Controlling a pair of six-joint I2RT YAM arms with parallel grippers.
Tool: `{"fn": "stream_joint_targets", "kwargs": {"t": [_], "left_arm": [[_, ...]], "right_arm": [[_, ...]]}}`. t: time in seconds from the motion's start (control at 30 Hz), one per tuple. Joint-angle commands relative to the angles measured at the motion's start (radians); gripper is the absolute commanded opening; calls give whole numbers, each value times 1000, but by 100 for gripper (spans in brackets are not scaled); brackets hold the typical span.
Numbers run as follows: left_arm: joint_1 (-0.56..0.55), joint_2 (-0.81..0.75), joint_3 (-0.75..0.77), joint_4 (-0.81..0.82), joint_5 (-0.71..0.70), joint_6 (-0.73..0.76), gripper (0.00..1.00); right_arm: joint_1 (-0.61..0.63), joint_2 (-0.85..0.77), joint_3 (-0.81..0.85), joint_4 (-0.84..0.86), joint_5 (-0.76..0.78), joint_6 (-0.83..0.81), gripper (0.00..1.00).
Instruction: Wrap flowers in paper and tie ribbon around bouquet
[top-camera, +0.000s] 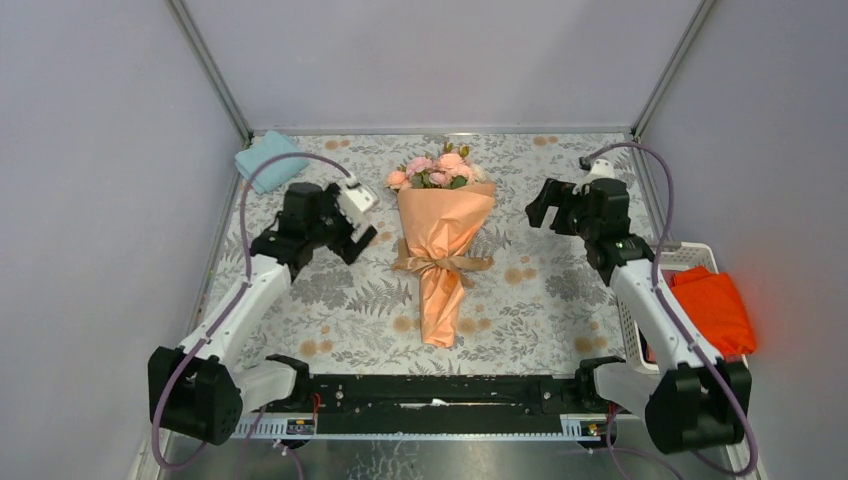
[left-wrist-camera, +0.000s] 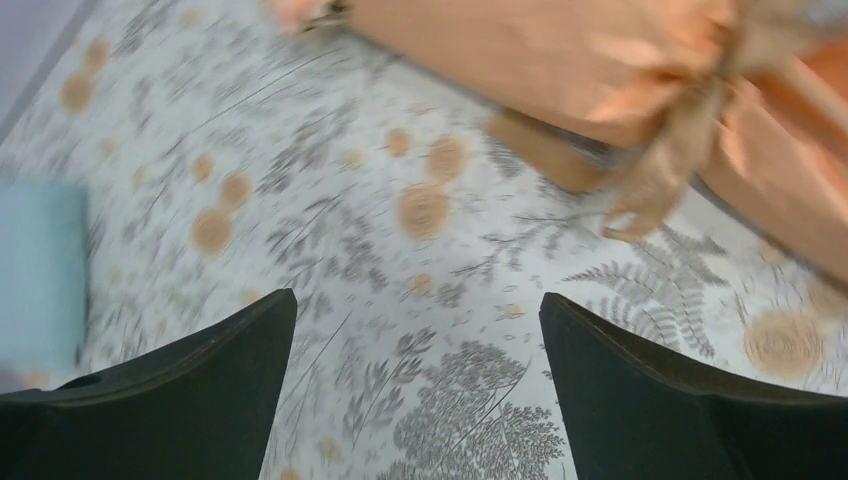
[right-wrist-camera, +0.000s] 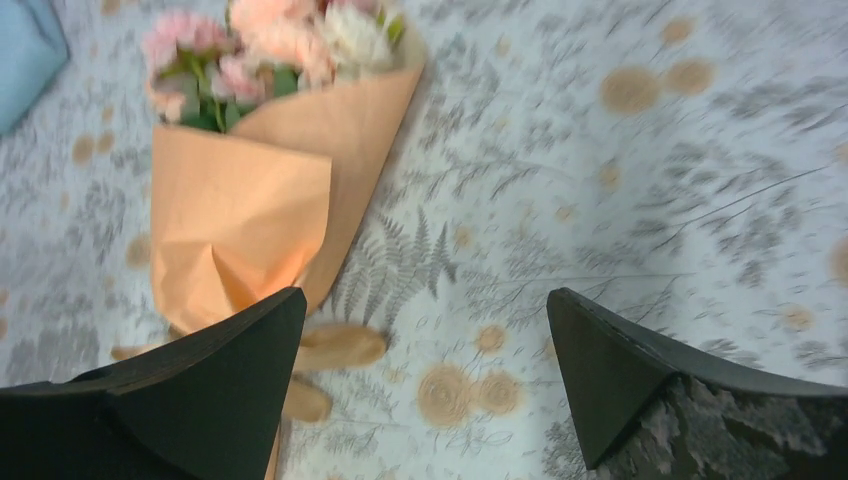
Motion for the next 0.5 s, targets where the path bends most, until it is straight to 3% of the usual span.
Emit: {"fn": "stream_joint_targets", "kwargs": {"t": [0.0, 0.23, 0.33, 0.47], "left_arm": [[111, -26, 107, -170, -203, -331, 98], [314, -50, 39, -109, -214, -391, 99], [378, -90, -99, 107, -152, -433, 99], [380, -178, -324, 401, -116, -467, 98]], "right_arm": [[-3, -125, -110, 203, 229, -16, 100], [-3, -175, -281, 365, 362, 8, 100], [-3, -205, -363, 460, 404, 24, 100], [-3, -245, -427, 520, 470, 30, 99]]}}
